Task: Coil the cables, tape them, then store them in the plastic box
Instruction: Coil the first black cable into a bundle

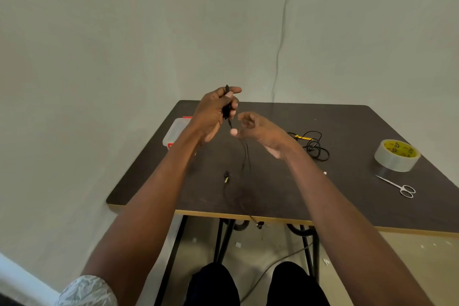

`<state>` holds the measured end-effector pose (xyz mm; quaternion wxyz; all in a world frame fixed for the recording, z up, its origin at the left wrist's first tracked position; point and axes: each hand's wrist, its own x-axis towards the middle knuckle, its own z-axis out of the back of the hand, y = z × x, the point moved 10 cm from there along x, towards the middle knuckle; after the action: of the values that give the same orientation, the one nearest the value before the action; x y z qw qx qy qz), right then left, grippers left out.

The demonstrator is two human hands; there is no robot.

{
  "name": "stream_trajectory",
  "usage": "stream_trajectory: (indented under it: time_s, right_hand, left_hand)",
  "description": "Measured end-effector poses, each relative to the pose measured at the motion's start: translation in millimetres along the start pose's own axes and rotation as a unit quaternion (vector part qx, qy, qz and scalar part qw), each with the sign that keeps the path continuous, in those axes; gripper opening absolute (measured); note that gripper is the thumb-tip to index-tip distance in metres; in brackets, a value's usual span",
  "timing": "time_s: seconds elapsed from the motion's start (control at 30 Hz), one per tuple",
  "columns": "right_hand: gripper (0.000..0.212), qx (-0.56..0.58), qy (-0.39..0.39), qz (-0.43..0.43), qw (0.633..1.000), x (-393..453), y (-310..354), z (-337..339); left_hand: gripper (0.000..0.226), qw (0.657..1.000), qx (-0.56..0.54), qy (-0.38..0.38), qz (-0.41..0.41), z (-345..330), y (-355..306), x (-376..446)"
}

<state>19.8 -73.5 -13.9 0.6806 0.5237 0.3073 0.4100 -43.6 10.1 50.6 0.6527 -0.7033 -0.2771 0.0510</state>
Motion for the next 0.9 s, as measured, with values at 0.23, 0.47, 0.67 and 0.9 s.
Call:
stream_trajectory:
  time_s: [0.23,0.47,0.67,0.9]
  right_hand:
    - [0.021,0.106,0.041,0.078,0.990,3,23,-31]
    - [0.019,0.178,0.133,0.035,0.974,-24,10,-39]
    - [0.022,0.162,0.146,0.055,0.974,-33,34,-17]
    - [0.031,0.226,0.111,0.066,0.965,-30,30,-7]
  left_hand:
    - [0.023,0.993,-0.118,-0.005,-0.010,0,-14,2]
    - [0.025,0.992,0.077,-0.091,-0.032,39,-6,4]
    - [0.023,0.981,0.191,-0.025,-0.018,24,18,0]
    - [0.026,0.975,0.220,0.002,-0.021,9,18,-4]
